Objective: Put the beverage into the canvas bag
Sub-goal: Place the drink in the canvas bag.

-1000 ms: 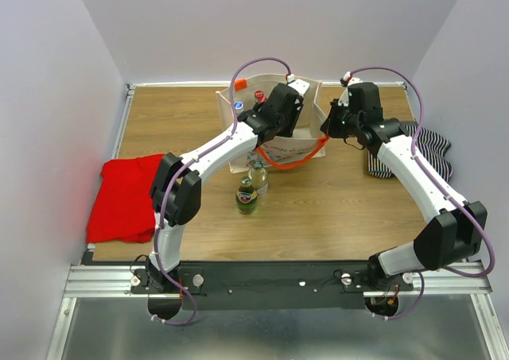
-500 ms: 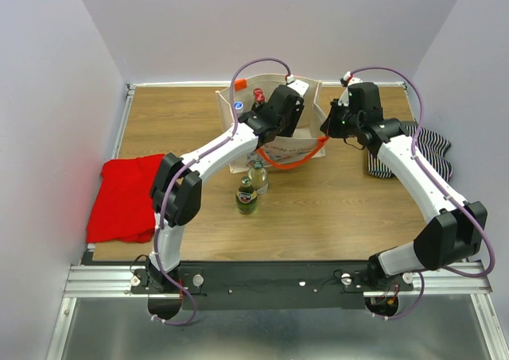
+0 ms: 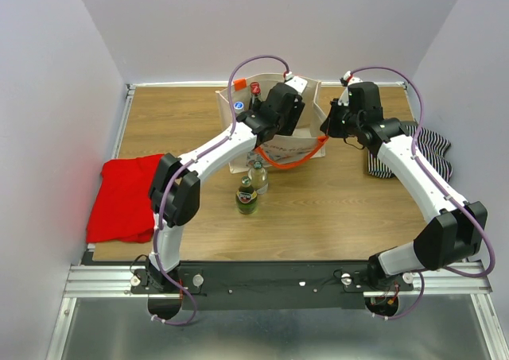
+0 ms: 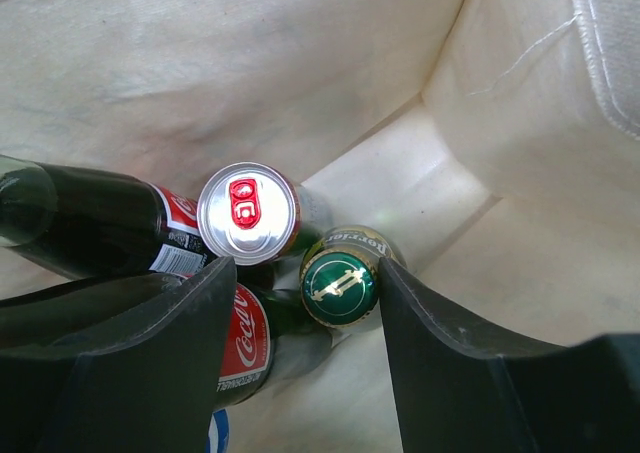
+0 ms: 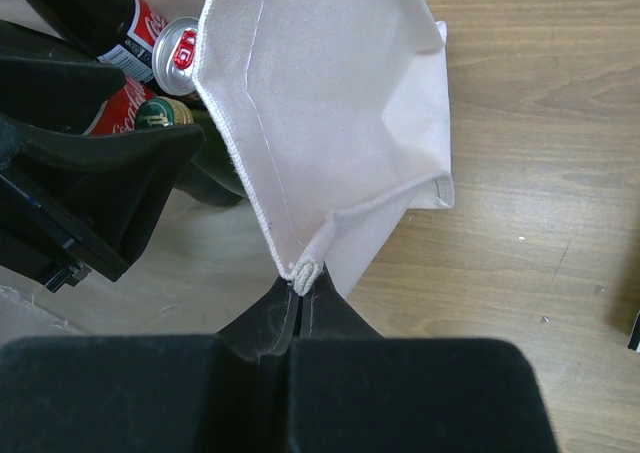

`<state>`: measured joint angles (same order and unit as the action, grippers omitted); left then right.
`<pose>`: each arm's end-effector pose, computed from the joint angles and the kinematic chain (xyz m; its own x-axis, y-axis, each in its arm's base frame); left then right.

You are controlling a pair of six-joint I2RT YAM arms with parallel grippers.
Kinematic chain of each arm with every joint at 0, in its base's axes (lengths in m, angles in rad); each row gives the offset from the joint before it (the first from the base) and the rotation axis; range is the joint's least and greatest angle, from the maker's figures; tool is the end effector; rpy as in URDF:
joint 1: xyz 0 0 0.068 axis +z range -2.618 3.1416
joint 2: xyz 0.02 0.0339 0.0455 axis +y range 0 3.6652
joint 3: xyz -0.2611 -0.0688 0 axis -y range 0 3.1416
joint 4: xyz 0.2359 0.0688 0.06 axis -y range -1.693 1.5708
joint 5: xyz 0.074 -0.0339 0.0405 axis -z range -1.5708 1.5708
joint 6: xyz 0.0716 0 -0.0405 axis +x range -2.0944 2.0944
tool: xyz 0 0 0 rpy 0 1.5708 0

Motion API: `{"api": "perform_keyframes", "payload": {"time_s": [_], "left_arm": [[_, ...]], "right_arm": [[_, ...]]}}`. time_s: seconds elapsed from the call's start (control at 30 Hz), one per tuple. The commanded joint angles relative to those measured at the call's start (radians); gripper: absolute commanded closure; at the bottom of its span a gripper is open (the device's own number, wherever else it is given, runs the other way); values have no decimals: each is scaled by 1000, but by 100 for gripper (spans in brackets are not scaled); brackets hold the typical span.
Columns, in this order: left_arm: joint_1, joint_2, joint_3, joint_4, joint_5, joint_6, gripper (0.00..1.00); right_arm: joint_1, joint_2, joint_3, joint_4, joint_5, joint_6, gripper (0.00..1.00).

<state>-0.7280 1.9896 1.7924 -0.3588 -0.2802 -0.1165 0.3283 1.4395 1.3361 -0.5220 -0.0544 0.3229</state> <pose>0.3794 -0.3116 0.2893 -0.4453 0.2472 -0.8606 0.4151 0.9086 0.0462 0.3249 0.1148 0.3225 -0.6409 0.1164 -0.7587 -0.1690 0.9428 0.2874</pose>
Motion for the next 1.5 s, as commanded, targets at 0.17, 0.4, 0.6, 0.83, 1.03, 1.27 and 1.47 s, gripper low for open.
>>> {"api": "perform_keyframes", "payload": {"time_s": [0.17,0.4,0.6,0.83,1.03,1.27,1.47], "left_arm": [[-39,-58,56,32,-65,84,30],[-74,-69,94,27,-93,112,28],[-85,-81,125,11,-105,112,28],[-91,-97,156,-5,-125,135,27],[-91,-136,176,-8,-132,138,25],[-91,-190,193,-19,-151,140,23],[-90,-250,173,-26,-206,141,19]], "right_arm": [[8,-28,60,19,-25,15,99],[6,-25,61,25,-21,13,97],[8,-24,69,20,-21,12,95],[6,-21,94,16,-12,5,86],[8,-21,120,8,-2,1,69],[8,-17,158,-13,-4,-12,55],[8,-17,210,-45,-2,-48,49]]}}
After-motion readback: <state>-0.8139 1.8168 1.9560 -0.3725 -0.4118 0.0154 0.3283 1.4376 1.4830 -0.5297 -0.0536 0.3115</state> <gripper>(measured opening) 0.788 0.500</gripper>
